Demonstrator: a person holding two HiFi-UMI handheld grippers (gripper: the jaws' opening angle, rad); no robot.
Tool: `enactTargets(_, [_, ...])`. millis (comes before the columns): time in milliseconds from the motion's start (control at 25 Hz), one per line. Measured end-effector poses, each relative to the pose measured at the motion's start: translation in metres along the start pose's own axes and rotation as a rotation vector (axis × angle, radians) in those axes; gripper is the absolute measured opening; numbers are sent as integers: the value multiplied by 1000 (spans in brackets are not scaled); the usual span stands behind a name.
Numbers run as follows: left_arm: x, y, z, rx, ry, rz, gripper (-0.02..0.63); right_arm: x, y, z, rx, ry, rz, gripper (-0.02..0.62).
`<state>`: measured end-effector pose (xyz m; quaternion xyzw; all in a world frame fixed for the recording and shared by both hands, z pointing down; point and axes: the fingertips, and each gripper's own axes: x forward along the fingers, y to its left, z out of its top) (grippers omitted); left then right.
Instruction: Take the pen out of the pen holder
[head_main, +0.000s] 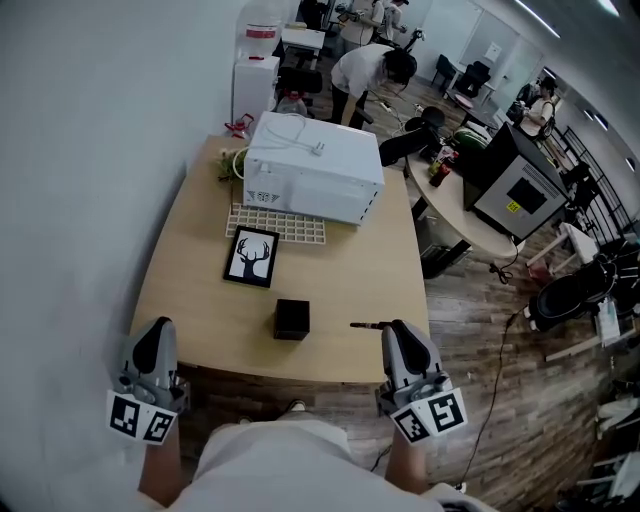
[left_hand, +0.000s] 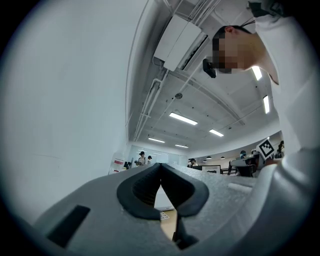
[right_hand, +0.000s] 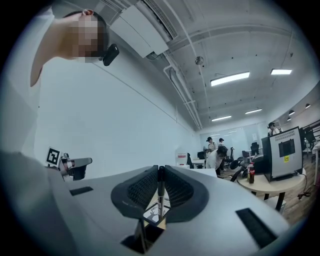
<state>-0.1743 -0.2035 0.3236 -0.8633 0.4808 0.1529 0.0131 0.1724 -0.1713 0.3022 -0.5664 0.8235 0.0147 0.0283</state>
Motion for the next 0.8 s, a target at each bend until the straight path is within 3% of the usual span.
enactTargets(800, [7,-8,-5,14,2,64,14,27,-13,-10,19,16,92,42])
